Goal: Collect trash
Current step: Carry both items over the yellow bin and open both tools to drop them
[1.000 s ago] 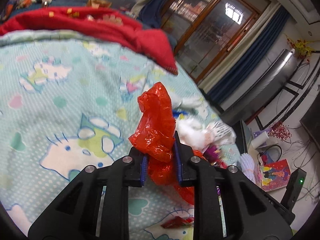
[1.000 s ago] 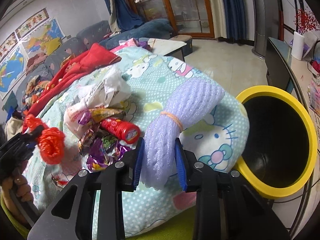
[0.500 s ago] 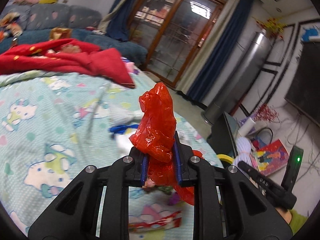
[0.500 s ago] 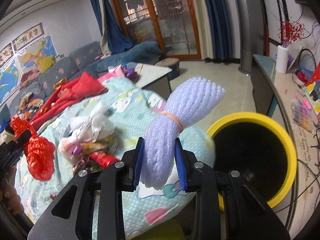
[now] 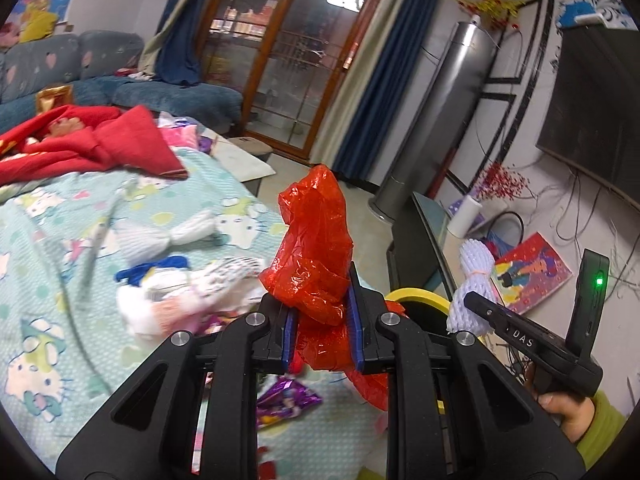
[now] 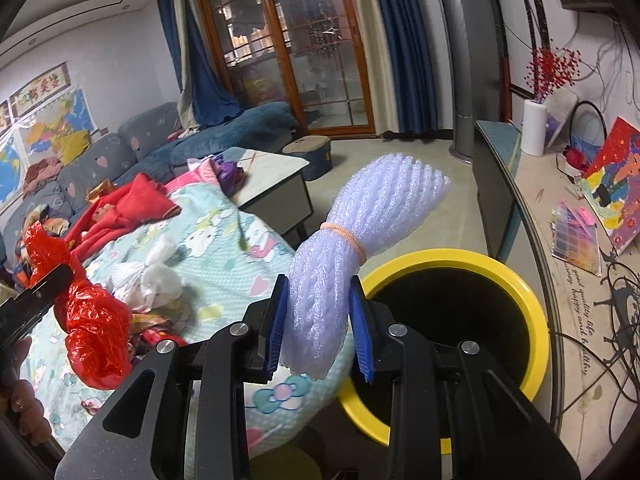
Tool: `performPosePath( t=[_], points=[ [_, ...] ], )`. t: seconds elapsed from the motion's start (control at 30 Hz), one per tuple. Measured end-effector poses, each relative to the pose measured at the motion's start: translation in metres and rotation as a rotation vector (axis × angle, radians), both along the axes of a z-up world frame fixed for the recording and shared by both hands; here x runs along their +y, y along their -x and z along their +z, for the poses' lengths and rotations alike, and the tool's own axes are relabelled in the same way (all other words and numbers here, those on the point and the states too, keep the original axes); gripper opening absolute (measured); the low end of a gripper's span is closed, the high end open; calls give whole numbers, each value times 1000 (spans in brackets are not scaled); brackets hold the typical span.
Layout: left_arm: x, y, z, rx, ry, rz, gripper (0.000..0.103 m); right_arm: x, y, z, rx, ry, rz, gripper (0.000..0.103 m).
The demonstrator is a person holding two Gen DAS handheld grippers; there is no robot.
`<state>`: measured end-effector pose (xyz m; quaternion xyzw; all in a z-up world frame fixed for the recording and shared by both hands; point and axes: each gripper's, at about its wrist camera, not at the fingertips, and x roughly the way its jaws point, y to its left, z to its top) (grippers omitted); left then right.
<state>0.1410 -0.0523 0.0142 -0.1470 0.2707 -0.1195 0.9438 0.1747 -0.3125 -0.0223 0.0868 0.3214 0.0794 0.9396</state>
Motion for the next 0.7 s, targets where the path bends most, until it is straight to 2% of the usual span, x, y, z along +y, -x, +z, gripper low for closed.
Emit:
performPosePath(
  t=[0.7],
  points=[
    [-110, -51, -17, 20, -126, -157, 15, -75, -11, -52, 171, -63, -73, 29]
  ],
)
